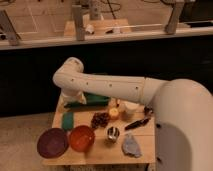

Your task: Wipe red bowl with sponge

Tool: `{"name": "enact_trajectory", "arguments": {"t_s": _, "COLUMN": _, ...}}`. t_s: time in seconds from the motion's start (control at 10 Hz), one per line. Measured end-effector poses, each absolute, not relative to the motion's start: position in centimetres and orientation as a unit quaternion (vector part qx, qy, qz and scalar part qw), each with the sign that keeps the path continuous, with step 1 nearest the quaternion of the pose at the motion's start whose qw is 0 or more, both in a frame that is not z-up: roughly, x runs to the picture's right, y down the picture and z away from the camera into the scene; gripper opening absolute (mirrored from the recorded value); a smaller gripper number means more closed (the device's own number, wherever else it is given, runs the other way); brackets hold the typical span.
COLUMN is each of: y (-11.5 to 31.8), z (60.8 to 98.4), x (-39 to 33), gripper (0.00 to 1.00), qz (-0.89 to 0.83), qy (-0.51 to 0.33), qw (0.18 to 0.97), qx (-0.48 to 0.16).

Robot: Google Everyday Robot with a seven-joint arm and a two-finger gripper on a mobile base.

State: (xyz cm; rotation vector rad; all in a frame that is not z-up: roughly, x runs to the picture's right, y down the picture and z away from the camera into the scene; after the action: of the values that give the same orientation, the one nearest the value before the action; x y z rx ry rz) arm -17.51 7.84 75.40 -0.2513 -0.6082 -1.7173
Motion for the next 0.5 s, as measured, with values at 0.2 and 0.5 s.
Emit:
{"name": "enact_trajectory", "arguments": {"t_s": 0.2, "y": 7.78, "z": 75.45, "x": -17.32, "gripper": 0.80, "qz": -0.742, "qy": -0.262, "qw": 0.607, "qx": -0.109}}
{"name": "enact_trajectory", "arguments": {"t_s": 0.5, "y": 7.87, "z": 75.47, "x": -17.49, "gripper": 0.80, "qz": -0.743, "qy": -0.263, "qw": 0.606, "qx": -0.109}}
